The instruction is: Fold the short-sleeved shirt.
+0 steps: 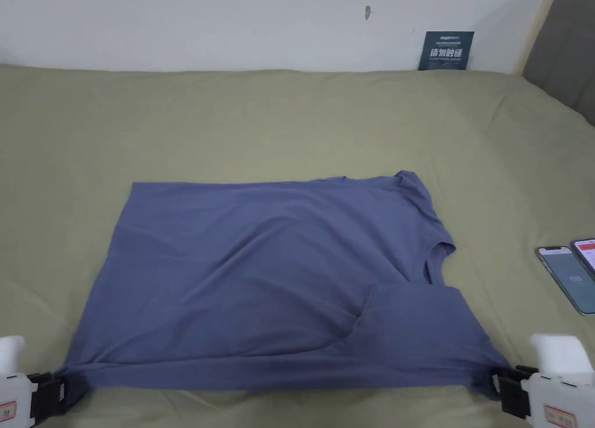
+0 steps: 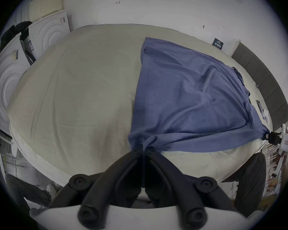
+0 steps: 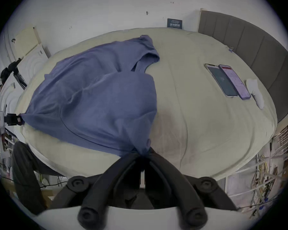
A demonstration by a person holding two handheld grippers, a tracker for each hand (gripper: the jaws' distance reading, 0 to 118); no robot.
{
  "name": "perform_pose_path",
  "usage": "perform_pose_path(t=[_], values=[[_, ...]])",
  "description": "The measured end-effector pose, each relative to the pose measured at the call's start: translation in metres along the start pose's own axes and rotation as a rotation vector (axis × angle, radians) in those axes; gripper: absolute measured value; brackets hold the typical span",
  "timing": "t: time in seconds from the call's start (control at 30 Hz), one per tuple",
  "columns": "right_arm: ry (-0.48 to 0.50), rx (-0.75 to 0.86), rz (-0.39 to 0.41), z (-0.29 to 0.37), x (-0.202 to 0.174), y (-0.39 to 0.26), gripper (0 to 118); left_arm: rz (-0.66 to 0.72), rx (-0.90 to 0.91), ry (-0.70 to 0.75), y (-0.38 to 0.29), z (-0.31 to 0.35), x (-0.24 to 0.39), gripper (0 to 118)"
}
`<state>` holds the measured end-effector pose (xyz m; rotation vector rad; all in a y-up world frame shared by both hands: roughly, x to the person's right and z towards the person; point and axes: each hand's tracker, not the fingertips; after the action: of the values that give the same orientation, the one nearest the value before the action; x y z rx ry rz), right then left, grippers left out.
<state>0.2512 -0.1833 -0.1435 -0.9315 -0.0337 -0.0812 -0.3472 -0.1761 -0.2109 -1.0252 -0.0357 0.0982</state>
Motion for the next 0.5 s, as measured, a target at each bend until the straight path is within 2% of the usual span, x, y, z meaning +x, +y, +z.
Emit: perform_pose_path(t=[0.13,0.33,0.5], values=[[0.009,0.034,0.011,0.009,0.000,0.027,2,-0.033,0.035,-0.003,0.025,0.006,0.002,2],[0.017,0.083,-0.007,-0.005,0.000,0.101,2,-0.037,0.082,-0.025,0.096,-0.006,0.008,2],[-0.017,0.070,0.051,-0.045,-0.001,0.167,2,-0.047,0.071,-0.028,0.154,-0.045,0.017,2]])
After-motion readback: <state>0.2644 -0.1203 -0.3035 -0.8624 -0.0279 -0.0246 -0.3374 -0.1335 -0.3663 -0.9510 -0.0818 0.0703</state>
